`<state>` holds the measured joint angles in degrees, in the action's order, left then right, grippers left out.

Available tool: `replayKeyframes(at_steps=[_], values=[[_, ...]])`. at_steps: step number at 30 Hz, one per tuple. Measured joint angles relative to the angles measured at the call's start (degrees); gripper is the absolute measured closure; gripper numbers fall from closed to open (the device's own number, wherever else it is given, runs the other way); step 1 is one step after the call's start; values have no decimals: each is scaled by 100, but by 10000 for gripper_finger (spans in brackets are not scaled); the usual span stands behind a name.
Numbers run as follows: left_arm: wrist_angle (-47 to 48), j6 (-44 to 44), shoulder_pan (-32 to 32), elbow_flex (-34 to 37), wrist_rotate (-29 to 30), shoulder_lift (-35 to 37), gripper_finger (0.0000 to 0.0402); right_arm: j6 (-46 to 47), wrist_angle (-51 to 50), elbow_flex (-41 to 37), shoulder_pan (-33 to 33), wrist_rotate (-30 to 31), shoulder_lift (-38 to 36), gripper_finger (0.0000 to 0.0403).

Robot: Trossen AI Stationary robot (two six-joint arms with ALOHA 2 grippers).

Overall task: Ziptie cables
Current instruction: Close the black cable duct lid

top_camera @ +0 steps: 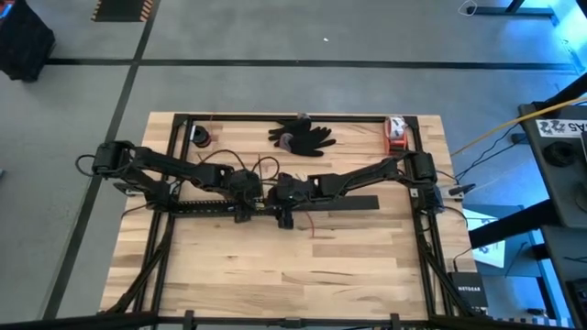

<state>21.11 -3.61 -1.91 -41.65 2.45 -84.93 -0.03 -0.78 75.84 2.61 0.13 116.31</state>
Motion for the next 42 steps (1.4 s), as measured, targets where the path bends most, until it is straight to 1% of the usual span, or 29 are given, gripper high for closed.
replayKeyframes(at_steps=[3, 6, 10, 12, 14, 16, 18, 22, 24, 27, 31, 33, 37, 40, 42], values=[[91, -7, 19, -9, -31, 227, 206, 34, 18, -12, 4, 34, 26, 111], [32, -27, 44, -177, -56, 695, 206, 118, -10, 148, -2, 51, 22, 108], [289, -12, 131, -195, -97, 1313, 206, 87, -607, 500, -2, 73, 22, 107], [253, -30, 181, -186, -108, 1611, 206, 81, -995, 698, -19, 74, 20, 107], [261, -165, 227, -111, -119, 1741, 206, 76, -1385, 885, -35, 62, 20, 107], [258, -242, 245, -58, -120, 1759, 205, 83, -1644, 974, -39, 28, 20, 107], [179, -191, 244, -32, -118, 1687, 205, 106, -1653, 978, -39, 28, 17, 107], [-353, 73, 190, -33, -132, 1444, 205, 245, -1685, 978, -39, 27, 17, 107], [-318, 127, 178, -33, -201, 1319, 205, 292, -1706, 978, -39, 28, 15, 107], [-18, 150, 193, -33, -273, 1160, 205, 403, -1723, 978, -39, 28, 14, 107], [-52, 176, 188, -7, -354, 1102, 205, 592, -1669, 978, -37, 36, 13, 107], [-150, 103, 121, -5, -383, 1102, 205, 608, -1662, 978, -37, 89, 12, 107], [-137, -459, 35, -7, -389, 1214, 205, 606, -1613, 978, -39, 137, 11, 107], [-97, -508, 26, -7, -393, 1271, 205, 586, -1616, 978, -39, 135, 0, 107], [24, -570, 26, -49, -393, 1319, 205, 583, -1786, 976, -39, 135, -111, 107]])
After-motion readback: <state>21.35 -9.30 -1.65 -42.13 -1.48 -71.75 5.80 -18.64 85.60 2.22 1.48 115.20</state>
